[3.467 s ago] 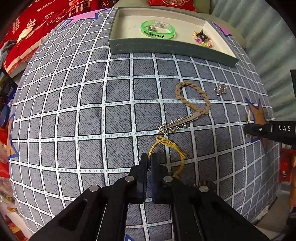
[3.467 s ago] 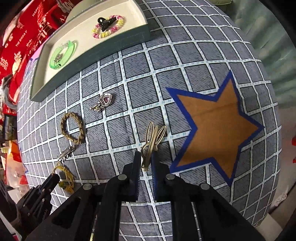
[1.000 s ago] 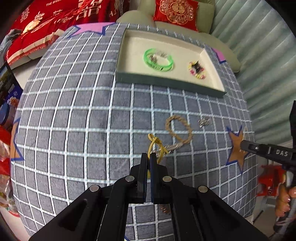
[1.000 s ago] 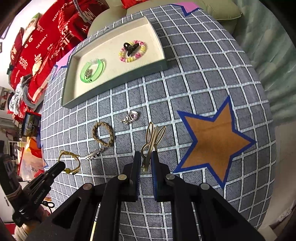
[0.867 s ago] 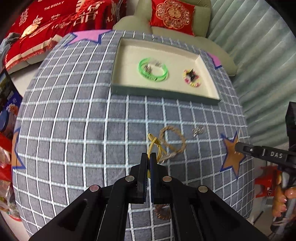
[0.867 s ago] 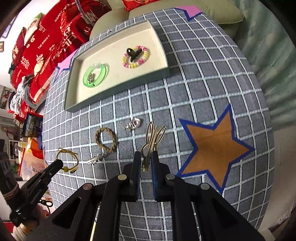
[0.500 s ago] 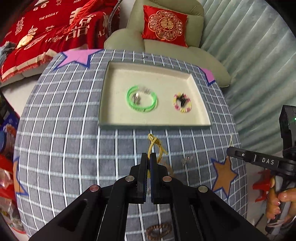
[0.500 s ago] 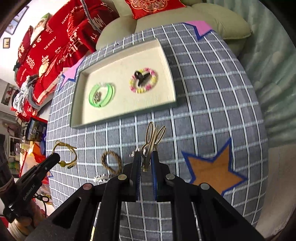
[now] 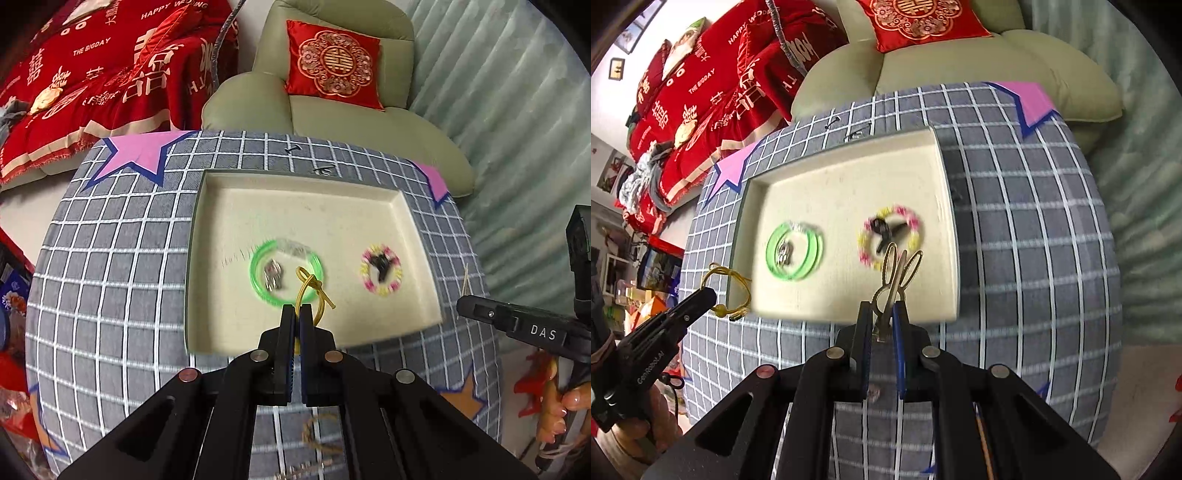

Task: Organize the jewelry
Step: 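Carry the yellow hair tie and beige clip with both tools into the tray, then open the right tool over the beaded bracelet while the left tool releases the tie into the bangle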

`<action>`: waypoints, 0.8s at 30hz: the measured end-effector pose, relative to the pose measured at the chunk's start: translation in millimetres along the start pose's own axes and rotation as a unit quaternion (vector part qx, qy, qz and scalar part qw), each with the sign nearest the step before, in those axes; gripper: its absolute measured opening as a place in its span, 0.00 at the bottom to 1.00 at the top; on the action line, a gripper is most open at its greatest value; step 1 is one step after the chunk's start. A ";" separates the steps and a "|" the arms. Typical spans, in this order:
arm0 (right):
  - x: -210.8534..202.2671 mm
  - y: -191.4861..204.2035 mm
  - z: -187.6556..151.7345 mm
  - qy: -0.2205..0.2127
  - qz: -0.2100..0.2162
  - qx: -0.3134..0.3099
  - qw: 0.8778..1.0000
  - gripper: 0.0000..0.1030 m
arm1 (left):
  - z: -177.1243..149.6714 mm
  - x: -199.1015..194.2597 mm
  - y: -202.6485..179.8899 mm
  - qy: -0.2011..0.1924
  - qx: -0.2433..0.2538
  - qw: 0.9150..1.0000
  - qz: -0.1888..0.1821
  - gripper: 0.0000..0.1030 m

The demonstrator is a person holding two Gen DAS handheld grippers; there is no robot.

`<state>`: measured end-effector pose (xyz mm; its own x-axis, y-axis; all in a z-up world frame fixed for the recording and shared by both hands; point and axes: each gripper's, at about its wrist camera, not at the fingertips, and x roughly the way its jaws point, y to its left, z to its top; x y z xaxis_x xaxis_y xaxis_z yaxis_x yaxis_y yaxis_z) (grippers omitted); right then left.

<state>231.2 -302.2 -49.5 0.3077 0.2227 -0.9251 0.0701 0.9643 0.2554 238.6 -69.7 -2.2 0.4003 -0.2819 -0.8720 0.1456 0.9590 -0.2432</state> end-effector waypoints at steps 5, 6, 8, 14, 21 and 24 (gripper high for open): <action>23.7 1.8 26.6 0.003 -0.003 -0.013 1.000 0.11 | 17.9 22.9 8.0 0.007 -0.011 1.000 0.012 0.11; 29.4 1.3 32.7 0.004 -0.004 -0.015 1.000 0.11 | 21.7 27.8 9.3 0.007 -0.012 1.000 0.015 0.11; 38.1 0.1 42.8 0.005 -0.007 -0.016 1.000 0.11 | 27.7 34.9 10.4 0.008 -0.012 1.000 0.021 0.11; 64.2 -5.1 69.0 0.009 -0.011 -0.016 1.000 0.11 | 42.6 58.9 19.4 0.013 -0.023 0.999 0.043 0.11; 89.8 -13.0 79.6 0.024 -0.016 -0.014 0.999 0.11 | 43.0 79.3 23.1 0.034 -0.014 0.996 0.081 0.11; 97.7 -14.3 79.6 0.033 -0.016 -0.015 0.999 0.11 | 41.5 82.0 21.1 0.039 -0.004 0.994 0.100 0.11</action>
<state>335.8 -305.7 -121.2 0.2422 0.1997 -0.9494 0.0505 0.9747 0.2179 312.0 -73.9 -61.2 0.3493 -0.0819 -0.9334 0.0621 0.9960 -0.0642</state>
